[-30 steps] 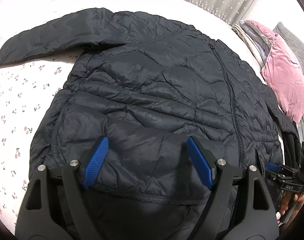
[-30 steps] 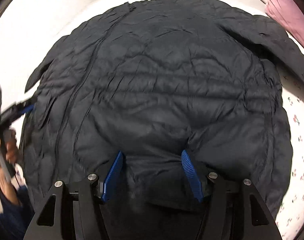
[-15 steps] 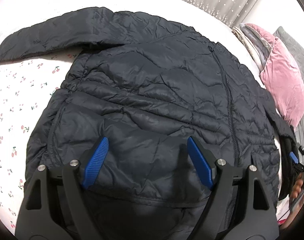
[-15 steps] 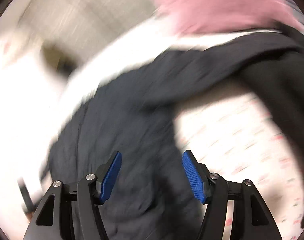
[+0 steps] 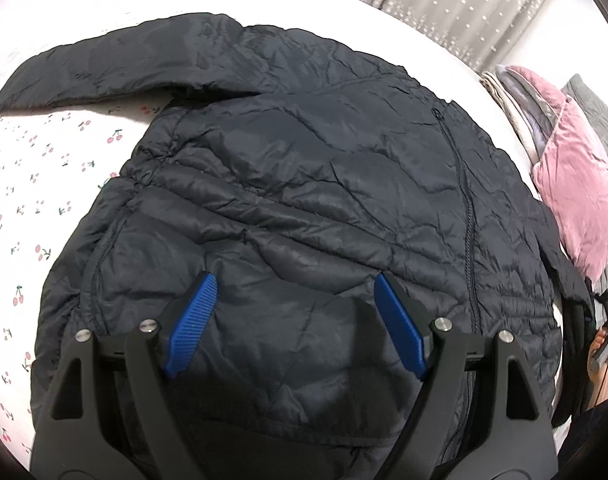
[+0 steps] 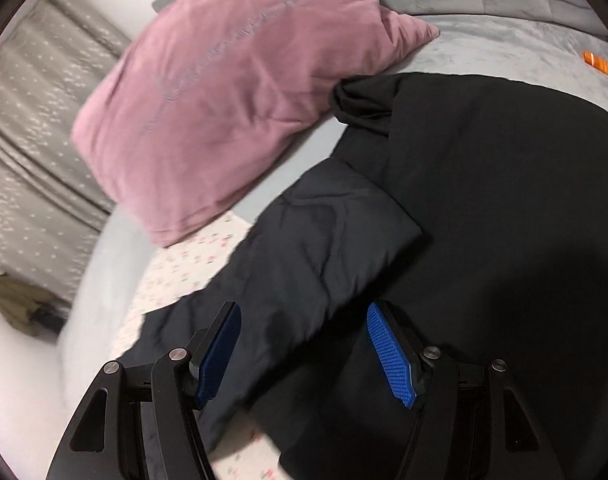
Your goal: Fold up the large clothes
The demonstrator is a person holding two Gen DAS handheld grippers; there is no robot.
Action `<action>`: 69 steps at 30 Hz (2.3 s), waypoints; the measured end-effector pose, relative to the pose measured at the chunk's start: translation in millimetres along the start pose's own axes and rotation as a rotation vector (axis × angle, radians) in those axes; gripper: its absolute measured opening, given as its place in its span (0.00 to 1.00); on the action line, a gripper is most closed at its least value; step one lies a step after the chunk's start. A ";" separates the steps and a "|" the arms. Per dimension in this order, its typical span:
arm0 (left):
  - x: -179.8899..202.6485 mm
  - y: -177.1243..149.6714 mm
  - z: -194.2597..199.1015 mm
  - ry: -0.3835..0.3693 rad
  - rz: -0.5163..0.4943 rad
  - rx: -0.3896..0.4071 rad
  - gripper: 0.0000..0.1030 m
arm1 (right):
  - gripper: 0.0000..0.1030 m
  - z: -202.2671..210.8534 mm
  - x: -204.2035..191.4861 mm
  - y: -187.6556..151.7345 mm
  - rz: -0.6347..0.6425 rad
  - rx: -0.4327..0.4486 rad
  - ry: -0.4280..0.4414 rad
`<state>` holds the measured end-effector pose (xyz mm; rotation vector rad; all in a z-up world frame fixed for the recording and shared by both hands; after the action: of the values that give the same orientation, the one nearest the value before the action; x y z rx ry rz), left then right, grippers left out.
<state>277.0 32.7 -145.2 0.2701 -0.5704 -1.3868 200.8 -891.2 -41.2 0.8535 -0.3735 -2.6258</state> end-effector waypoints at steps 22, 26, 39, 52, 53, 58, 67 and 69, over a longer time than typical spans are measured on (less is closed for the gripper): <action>-16.4 12.7 10.5 -0.074 0.058 0.041 0.79 | 0.04 65.7 -96.1 16.4 0.297 0.312 -0.013; -27.8 19.9 20.0 -0.028 0.058 0.073 0.79 | 0.04 108.4 -175.4 -28.9 0.451 0.377 0.171; -57.5 24.0 28.1 -0.030 0.157 0.088 0.79 | 0.06 109.9 -375.1 -364.7 1.050 0.227 0.442; -71.1 22.3 27.6 -0.057 0.200 0.067 0.79 | 0.16 -46.3 -296.9 -530.3 1.234 -0.244 0.234; -70.0 21.9 27.2 -0.062 0.200 0.065 0.79 | 0.17 -44.7 -296.6 -531.2 1.224 -0.275 0.253; -69.5 23.5 28.0 -0.052 0.194 0.071 0.79 | 0.45 -19.7 -303.7 -541.9 1.172 -0.438 0.379; -79.7 27.4 30.1 -0.065 0.210 0.085 0.79 | 0.61 -35.3 -293.1 -588.5 1.231 -0.502 0.307; -88.9 28.6 30.2 -0.063 0.223 0.085 0.79 | 0.61 -27.5 -298.4 -588.3 1.249 -0.462 0.311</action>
<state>278.4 128.7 -125.1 0.2245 -0.6916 -1.1602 296.9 -242.3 -116.5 0.5518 -0.1152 -1.3129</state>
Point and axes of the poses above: each gripper's, at about its wrist camera, not at the fingertips, and z roughly against the way its jaws point, x to its right, y to its top, the point moved 9 cm from there along -z, roughly the way its jaws point, and after that the axes turned 8 degrees about -z, right-handed, at the moved point
